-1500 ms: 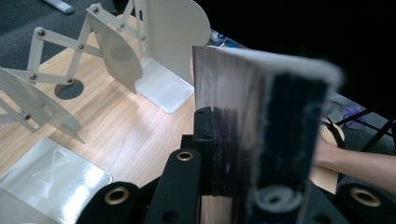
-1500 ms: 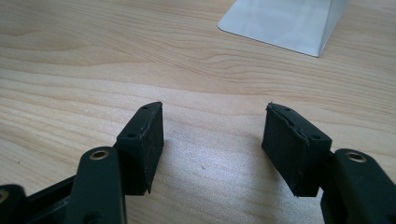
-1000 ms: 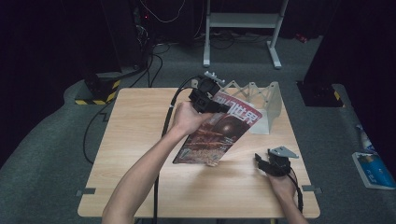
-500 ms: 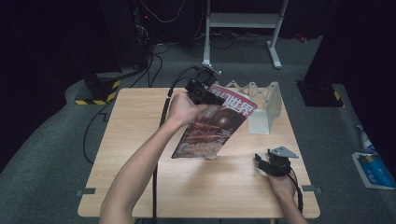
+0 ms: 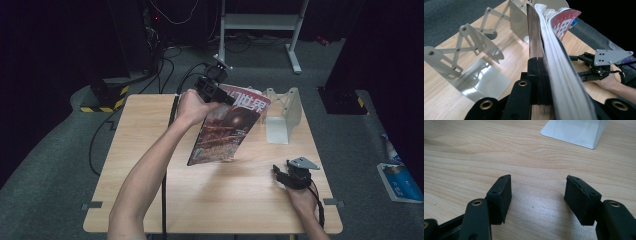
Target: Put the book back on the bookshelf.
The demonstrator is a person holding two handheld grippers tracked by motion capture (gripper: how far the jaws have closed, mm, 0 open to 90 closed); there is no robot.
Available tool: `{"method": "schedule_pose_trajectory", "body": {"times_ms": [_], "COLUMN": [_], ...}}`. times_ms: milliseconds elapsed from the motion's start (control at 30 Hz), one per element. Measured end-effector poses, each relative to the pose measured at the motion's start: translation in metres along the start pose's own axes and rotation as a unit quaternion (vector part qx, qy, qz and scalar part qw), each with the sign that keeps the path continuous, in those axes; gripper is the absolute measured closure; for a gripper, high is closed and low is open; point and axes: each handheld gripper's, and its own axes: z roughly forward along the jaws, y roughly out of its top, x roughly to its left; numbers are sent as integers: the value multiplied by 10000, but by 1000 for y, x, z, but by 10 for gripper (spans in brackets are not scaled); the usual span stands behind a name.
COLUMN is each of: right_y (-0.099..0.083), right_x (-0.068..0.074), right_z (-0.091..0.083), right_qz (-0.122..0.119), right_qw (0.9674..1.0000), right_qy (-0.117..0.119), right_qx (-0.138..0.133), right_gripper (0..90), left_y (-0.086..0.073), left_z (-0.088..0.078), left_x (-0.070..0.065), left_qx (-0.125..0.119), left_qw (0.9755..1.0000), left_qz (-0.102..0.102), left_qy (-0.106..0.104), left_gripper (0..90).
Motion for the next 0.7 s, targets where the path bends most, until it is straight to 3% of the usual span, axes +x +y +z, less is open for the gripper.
{"method": "schedule_pose_trajectory", "body": {"times_ms": [333, 500, 700], "right_y": [0, 0, 0], "right_x": [0, 0, 1], "right_z": [0, 0, 0], "right_qz": [27, 10, -9], "right_qw": [10000, 10000, 10000], "right_qy": [-15, 9, 23], "right_qx": [1, 5, -22], "right_gripper": [384, 386, 406], "left_y": [3, -2, -4], "left_z": [-9, -8, -12], "left_x": [16, 25, 31], "left_qx": [-257, -399, -504], "left_qw": [9992, 9976, 9944], "left_qz": [-267, -505, -749], "left_qy": [134, 251, 552], "left_gripper": [831, 832, 833]}}
